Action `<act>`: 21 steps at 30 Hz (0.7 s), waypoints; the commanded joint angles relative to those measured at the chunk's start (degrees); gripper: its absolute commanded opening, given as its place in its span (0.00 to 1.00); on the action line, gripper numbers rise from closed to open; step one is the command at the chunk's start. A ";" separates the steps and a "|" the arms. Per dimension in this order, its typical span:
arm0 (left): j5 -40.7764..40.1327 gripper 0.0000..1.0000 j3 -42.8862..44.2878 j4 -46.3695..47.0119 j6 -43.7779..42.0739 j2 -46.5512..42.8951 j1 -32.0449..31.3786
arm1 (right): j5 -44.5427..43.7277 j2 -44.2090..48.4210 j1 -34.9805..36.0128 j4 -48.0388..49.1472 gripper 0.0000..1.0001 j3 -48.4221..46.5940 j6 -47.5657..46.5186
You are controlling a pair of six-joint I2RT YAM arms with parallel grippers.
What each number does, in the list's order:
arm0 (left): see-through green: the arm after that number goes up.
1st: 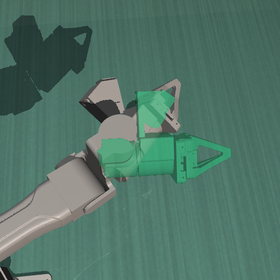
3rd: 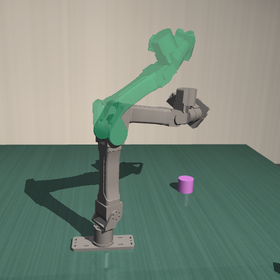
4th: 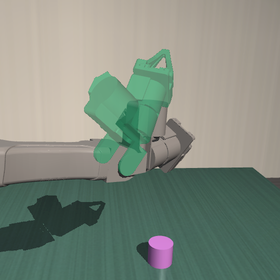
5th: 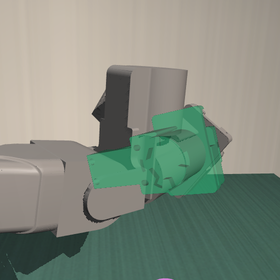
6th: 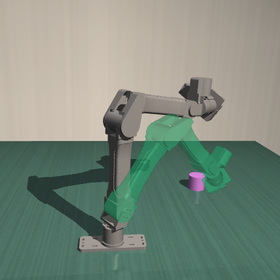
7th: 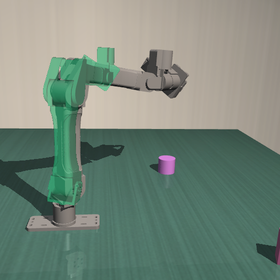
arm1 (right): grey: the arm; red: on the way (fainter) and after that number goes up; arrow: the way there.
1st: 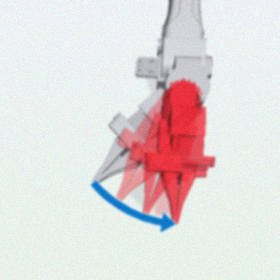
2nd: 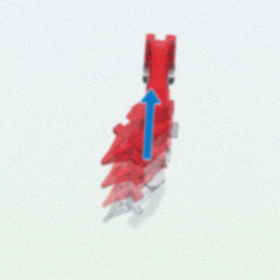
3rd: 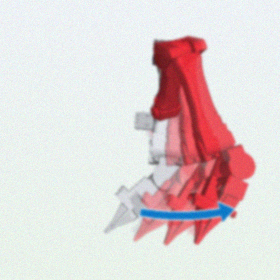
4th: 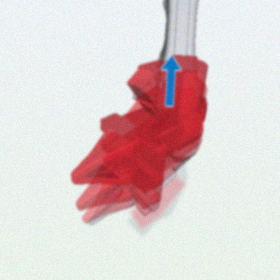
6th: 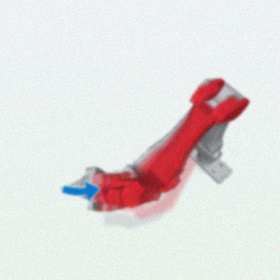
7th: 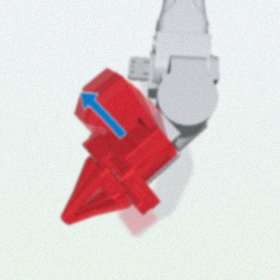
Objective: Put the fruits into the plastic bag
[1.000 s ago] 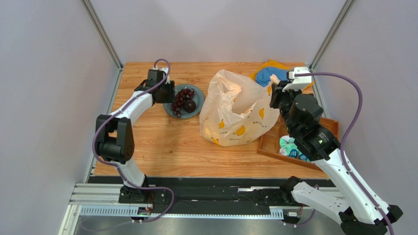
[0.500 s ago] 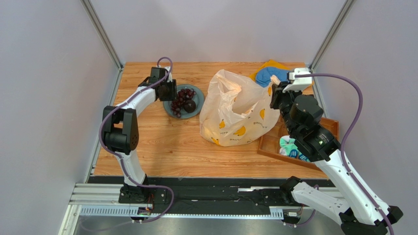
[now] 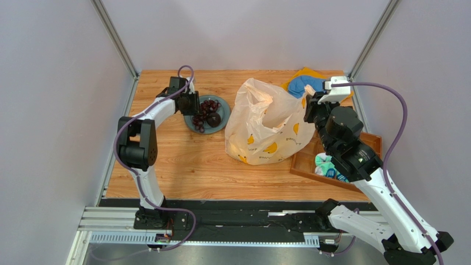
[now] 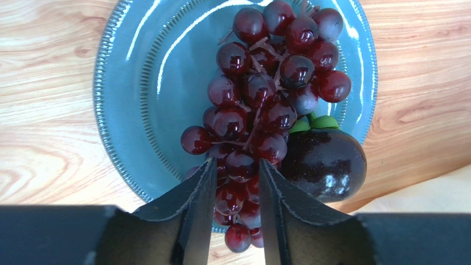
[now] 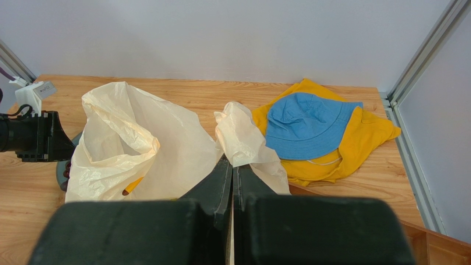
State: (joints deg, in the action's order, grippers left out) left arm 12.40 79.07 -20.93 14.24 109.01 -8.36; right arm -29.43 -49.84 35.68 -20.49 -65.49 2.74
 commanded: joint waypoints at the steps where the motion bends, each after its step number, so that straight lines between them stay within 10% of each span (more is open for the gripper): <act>1: 3.68 0.38 1.62 1.50 1.31 1.29 1.15 | 0.08 0.01 -0.35 2.03 0.00 -0.07 -0.37; 21: 1.22 0.03 -2.25 4.05 1.58 -8.98 1.94 | 0.43 0.27 -0.44 2.03 0.00 0.02 -0.20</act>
State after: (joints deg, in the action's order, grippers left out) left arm 14.72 77.56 -19.73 15.40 107.13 -7.01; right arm -29.41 -49.87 35.44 -20.47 -65.45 2.74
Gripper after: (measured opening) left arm 0.140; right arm 0.006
